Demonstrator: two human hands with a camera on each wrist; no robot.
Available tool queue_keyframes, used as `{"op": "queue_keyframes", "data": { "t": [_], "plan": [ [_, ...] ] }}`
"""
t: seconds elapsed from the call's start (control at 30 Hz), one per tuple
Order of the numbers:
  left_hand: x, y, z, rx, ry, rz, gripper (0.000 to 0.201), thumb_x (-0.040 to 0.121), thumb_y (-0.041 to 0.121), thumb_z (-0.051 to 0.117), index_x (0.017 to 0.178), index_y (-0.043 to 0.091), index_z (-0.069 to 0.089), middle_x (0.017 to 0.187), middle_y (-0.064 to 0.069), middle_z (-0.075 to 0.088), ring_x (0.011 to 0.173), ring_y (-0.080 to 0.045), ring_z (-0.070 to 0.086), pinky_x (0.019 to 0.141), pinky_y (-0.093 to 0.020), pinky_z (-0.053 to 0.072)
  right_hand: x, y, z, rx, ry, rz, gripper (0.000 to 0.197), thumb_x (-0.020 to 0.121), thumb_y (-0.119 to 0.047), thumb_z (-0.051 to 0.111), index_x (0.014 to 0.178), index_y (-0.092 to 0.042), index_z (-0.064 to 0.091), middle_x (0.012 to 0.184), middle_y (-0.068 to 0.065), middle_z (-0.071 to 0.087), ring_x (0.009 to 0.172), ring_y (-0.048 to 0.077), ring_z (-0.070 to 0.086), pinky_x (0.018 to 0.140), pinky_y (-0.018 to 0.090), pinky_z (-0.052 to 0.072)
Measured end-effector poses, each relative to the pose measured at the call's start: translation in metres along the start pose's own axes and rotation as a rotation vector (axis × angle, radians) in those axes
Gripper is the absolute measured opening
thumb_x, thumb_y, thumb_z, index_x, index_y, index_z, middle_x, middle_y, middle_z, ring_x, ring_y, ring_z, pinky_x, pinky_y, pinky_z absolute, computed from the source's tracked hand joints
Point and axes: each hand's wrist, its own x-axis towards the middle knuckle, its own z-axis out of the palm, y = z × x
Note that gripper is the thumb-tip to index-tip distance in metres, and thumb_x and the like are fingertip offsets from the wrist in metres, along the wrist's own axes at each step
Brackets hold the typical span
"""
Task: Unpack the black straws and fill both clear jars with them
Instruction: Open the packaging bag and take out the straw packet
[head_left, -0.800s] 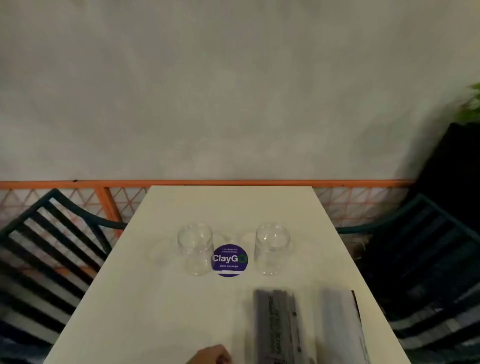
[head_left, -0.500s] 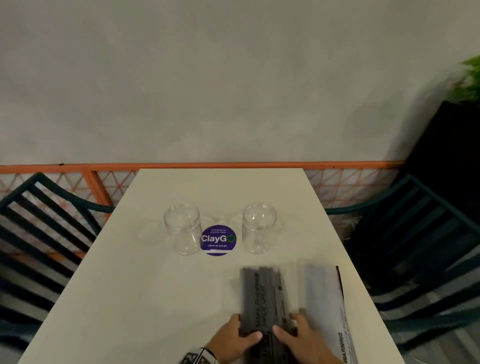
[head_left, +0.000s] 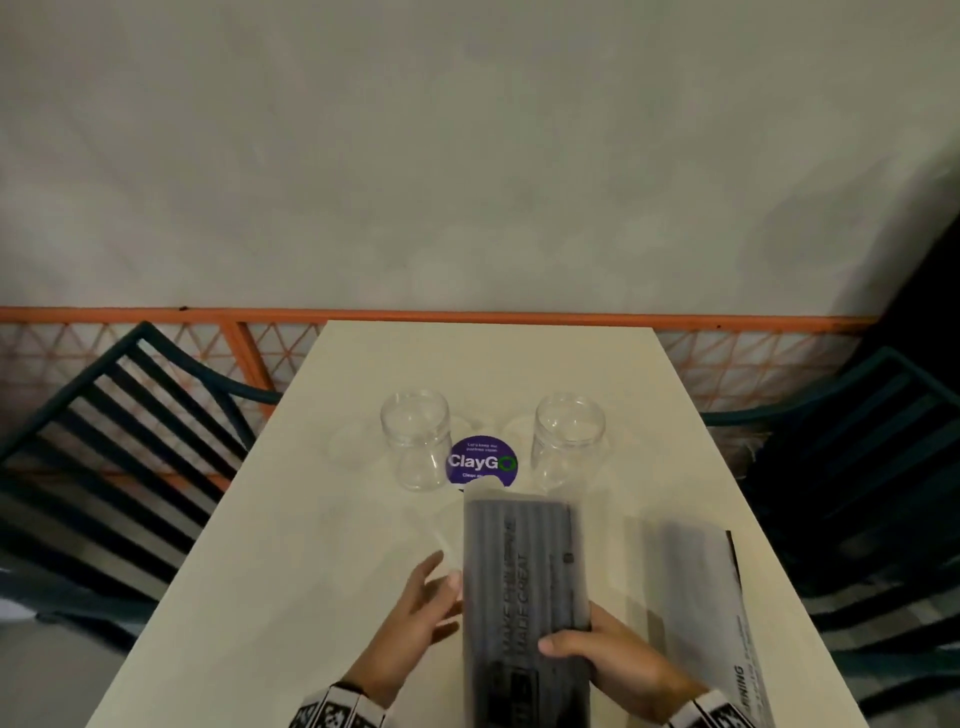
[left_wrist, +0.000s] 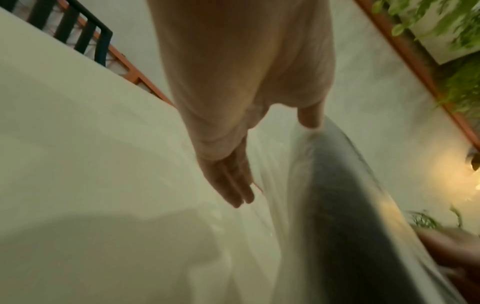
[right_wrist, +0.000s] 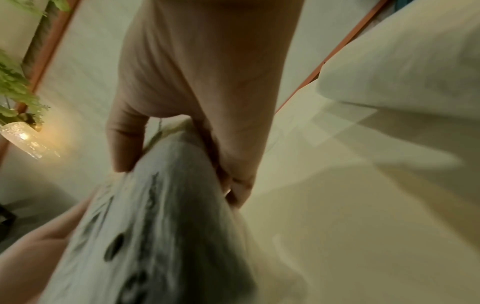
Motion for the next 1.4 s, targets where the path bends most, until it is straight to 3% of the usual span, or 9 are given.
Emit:
{"op": "queue_keyframes", "data": {
  "t": [0.17, 0.23, 0.37, 0.53, 0.63, 0.77, 1.03, 1.2, 1.4],
  "plan": [
    [0.002, 0.036, -0.036, -0.021, 0.108, 0.170, 0.025, 0.092, 0.021, 0.047, 0.099, 0.008, 0.067, 0.098, -0.009, 0.072, 0.091, -0.019, 0.066, 0.074, -0.021, 0.054, 0.022, -0.004, 0.027, -0.072, -0.065, -0.061, 0.091, 0.051, -0.002, 0.078, 0.132, -0.011, 0.038, 0.127, 0.014, 0.061, 0.119, 0.026, 0.056, 0.106, 0.045, 0.040],
    [0.002, 0.047, -0.048, -0.003, 0.156, 0.231, 0.020, 0.090, 0.017, 0.051, 0.088, 0.015, 0.071, 0.082, -0.002, 0.072, 0.082, -0.016, 0.066, 0.072, -0.022, 0.054, 0.027, -0.012, 0.039, -0.053, -0.020, -0.045, 0.090, 0.049, -0.007, 0.082, 0.130, -0.014, 0.042, 0.123, 0.011, 0.064, 0.114, 0.026, 0.059, 0.099, 0.042, 0.045],
    [0.008, 0.058, -0.069, 0.088, 0.195, 0.314, 0.012, 0.086, 0.017, 0.059, 0.085, 0.017, 0.071, 0.083, -0.005, 0.073, 0.079, -0.024, 0.068, 0.080, -0.041, 0.054, 0.036, -0.030, 0.062, -0.092, 0.327, -0.196, 0.057, 0.081, -0.022, 0.069, 0.131, -0.022, 0.041, 0.123, 0.003, 0.054, 0.105, 0.015, 0.056, 0.090, 0.032, 0.043],
    [0.015, 0.075, -0.069, 0.176, 0.060, 0.387, 0.007, 0.084, 0.020, 0.061, 0.084, 0.015, 0.066, 0.077, -0.003, 0.070, 0.070, -0.019, 0.061, 0.071, -0.033, 0.048, 0.040, -0.049, 0.102, -0.412, 0.378, -0.370, 0.093, 0.057, -0.064, 0.071, 0.134, -0.043, 0.024, 0.131, -0.020, 0.034, 0.122, 0.006, 0.037, 0.102, 0.029, 0.035],
    [0.014, 0.086, -0.062, 0.263, -0.083, 0.407, 0.008, 0.085, 0.021, 0.060, 0.079, 0.016, 0.063, 0.071, 0.002, 0.058, 0.062, -0.005, 0.052, 0.065, -0.019, 0.041, 0.045, -0.055, 0.115, -0.581, 0.435, -0.492, 0.057, 0.078, -0.047, 0.064, 0.120, -0.056, 0.026, 0.123, -0.038, 0.028, 0.118, -0.004, 0.036, 0.101, 0.017, 0.035],
    [0.016, 0.095, -0.054, 0.346, -0.177, 0.482, 0.006, 0.085, 0.012, 0.061, 0.081, 0.011, 0.065, 0.082, -0.006, 0.056, 0.066, -0.002, 0.055, 0.065, -0.011, 0.041, 0.041, -0.078, 0.117, -0.773, 0.513, -0.744, 0.040, 0.085, -0.060, 0.037, 0.125, -0.056, 0.035, 0.130, -0.042, 0.033, 0.125, -0.010, 0.032, 0.106, 0.011, 0.028],
    [0.019, 0.099, -0.038, 0.400, -0.124, 0.513, 0.014, 0.082, 0.016, 0.063, 0.081, 0.030, 0.066, 0.075, 0.007, 0.061, 0.062, -0.002, 0.051, 0.060, -0.012, 0.040, 0.041, -0.130, 0.097, -0.924, 0.444, -0.843, 0.007, 0.085, -0.038, 0.052, 0.090, -0.038, 0.058, 0.096, -0.041, 0.056, 0.100, -0.006, 0.053, 0.083, 0.002, 0.036],
    [0.007, 0.086, -0.052, 0.542, -0.220, 0.400, 0.020, 0.083, 0.030, 0.062, 0.064, 0.029, 0.054, 0.061, 0.010, 0.052, 0.057, -0.001, 0.043, 0.057, -0.014, 0.035, 0.031, -0.154, 0.071, -0.793, 0.603, -0.856, 0.028, 0.086, -0.017, 0.062, 0.078, -0.043, 0.054, 0.081, -0.018, 0.067, 0.087, -0.004, 0.059, 0.053, 0.007, 0.039],
    [-0.004, 0.095, -0.095, 0.536, -0.079, 0.374, 0.006, 0.081, 0.024, 0.066, 0.076, 0.028, 0.066, 0.074, 0.005, 0.066, 0.061, -0.001, 0.052, 0.060, -0.015, 0.041, 0.012, -0.162, 0.035, -0.613, 0.807, -0.855, 0.025, 0.085, -0.012, 0.062, 0.077, -0.035, 0.057, 0.081, -0.011, 0.067, 0.076, 0.000, 0.060, 0.060, 0.005, 0.043]
  ]
}}
